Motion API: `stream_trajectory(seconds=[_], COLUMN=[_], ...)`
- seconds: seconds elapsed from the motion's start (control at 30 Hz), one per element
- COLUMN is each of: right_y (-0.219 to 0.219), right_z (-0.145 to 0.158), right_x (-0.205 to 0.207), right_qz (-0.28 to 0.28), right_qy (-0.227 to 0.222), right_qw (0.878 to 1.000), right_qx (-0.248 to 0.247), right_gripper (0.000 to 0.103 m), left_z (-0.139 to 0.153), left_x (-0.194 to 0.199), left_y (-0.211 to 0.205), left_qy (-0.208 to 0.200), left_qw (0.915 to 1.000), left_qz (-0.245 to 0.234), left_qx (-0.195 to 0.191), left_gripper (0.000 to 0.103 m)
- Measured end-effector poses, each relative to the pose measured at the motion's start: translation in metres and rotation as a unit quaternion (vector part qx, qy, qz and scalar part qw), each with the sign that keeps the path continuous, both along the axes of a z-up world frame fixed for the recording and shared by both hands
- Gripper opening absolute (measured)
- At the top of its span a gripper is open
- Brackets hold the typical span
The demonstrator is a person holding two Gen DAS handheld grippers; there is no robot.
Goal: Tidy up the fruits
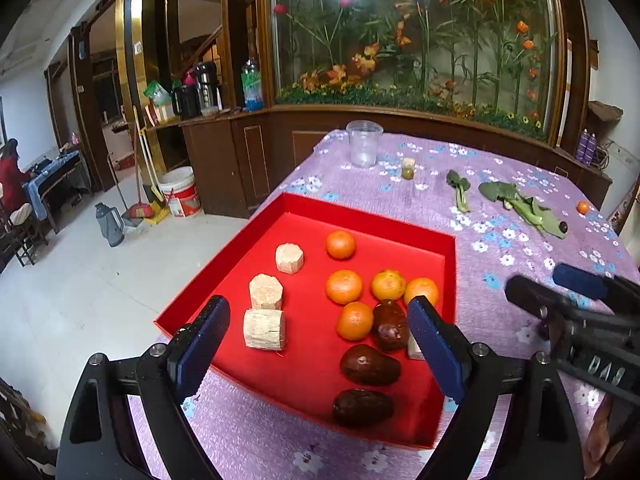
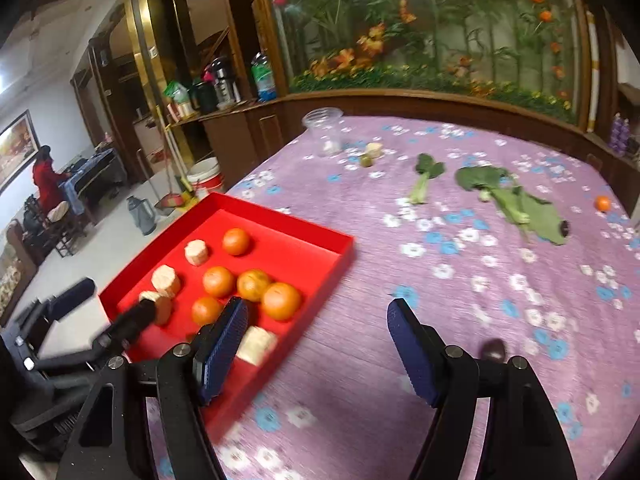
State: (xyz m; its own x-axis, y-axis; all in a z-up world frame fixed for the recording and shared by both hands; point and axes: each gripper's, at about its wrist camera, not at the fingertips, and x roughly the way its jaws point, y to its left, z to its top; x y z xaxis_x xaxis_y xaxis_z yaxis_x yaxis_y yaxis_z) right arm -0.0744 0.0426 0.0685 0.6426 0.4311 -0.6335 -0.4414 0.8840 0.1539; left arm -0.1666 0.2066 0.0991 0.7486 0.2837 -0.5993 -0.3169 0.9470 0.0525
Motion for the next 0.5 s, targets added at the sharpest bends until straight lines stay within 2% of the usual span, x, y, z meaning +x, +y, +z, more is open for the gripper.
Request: stream_trajectory(seconds=[0.23, 0.5], right_y=[-0.021, -0.084], right_z=[-0.011, -0.026], right_x=[-0.03, -0.026], right_qz=[0.007, -0.039], right_qy=[-0.015, 0.001], right_qw=[1.0, 0.999], right_qx=[-0.012, 0.004], right_gripper=[0.081, 0.081], left_z=[0.015, 0.01], left_x=[-0.016, -0.008], left_y=[-0.029, -0.066], left_qy=[-0.029, -0.014], left_qw=[0.9991, 0.998], left_qz=[-0.002, -0.039], left_qx=[0.03, 0.046], left_gripper=[0.091, 0.091])
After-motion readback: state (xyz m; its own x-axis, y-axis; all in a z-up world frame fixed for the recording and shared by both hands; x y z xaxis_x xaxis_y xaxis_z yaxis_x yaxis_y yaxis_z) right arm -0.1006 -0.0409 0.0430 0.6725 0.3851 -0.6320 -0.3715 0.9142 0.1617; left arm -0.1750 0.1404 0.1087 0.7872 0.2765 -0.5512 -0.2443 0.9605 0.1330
